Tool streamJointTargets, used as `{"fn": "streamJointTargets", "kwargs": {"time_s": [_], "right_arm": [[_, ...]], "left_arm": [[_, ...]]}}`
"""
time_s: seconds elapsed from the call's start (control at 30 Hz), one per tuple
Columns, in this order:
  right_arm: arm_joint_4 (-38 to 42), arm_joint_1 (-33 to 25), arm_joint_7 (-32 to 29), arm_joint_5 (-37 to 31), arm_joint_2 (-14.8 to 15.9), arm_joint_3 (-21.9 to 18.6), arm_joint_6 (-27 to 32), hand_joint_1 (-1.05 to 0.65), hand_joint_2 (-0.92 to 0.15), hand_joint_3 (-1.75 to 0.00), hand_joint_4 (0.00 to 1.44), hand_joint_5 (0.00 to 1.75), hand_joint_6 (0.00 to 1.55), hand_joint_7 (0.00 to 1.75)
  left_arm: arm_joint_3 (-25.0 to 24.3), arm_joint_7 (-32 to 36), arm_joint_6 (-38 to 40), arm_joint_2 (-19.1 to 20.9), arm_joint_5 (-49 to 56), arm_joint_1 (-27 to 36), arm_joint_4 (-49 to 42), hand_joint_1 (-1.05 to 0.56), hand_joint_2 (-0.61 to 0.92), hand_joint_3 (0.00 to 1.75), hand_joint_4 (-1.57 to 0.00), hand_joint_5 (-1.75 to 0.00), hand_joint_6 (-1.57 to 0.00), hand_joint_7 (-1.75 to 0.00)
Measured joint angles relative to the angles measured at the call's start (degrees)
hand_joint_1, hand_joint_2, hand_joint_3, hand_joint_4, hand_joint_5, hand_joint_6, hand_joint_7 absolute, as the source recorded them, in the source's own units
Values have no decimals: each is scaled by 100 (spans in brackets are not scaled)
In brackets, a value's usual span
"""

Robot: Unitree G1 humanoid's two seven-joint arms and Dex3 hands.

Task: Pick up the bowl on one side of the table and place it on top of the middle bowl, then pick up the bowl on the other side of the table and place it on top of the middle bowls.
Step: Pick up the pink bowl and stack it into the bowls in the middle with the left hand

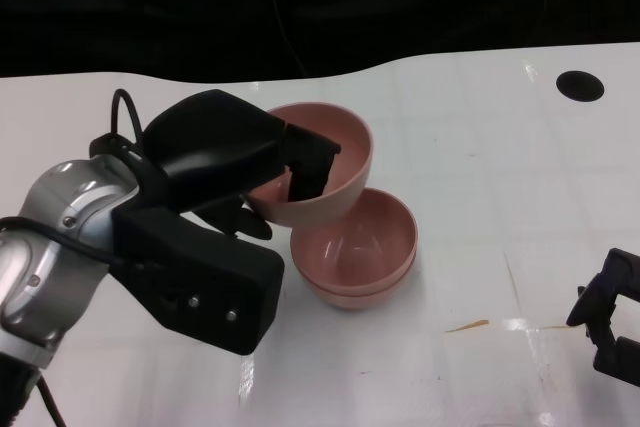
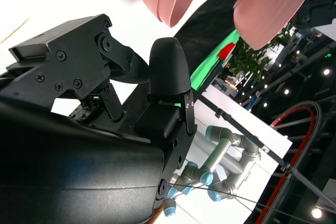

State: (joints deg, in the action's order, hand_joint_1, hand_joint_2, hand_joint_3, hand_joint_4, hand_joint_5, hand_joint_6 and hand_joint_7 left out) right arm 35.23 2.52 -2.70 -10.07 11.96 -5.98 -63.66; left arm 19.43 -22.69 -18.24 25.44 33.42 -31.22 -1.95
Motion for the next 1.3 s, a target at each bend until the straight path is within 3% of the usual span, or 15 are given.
{"fn": "streamJointTargets", "kwargs": {"time_s": [0.23,0.4,0.57,0.83,1.3], "right_arm": [[1,0,-32,1,-29,22,-5,-9,-62,-103,85,169,78,152],[0,0,-32,5,-53,37,-5,-11,-63,-101,85,171,78,153],[-11,0,-33,6,-66,53,-5,-11,-64,-99,84,171,77,154],[-85,-7,-32,31,-89,84,-4,-8,-59,-107,84,172,79,153],[-101,-12,-76,2,-106,112,-3,-8,-56,-113,84,171,79,153]], "left_arm": [[144,-54,30,-127,4,-98,5,-10,92,17,-70,-175,-57,-169],[187,-53,-15,-242,1,-149,-48,-11,91,26,-72,-175,-62,-163],[233,-55,-15,-296,2,-149,-80,-8,89,22,-71,-175,-58,-169],[322,-54,-37,-326,3,-145,-227,-7,90,19,-70,-175,-53,-175],[484,32,-194,-558,70,-148,-751,-10,91,14,-70,-175,-60,-163]]}}
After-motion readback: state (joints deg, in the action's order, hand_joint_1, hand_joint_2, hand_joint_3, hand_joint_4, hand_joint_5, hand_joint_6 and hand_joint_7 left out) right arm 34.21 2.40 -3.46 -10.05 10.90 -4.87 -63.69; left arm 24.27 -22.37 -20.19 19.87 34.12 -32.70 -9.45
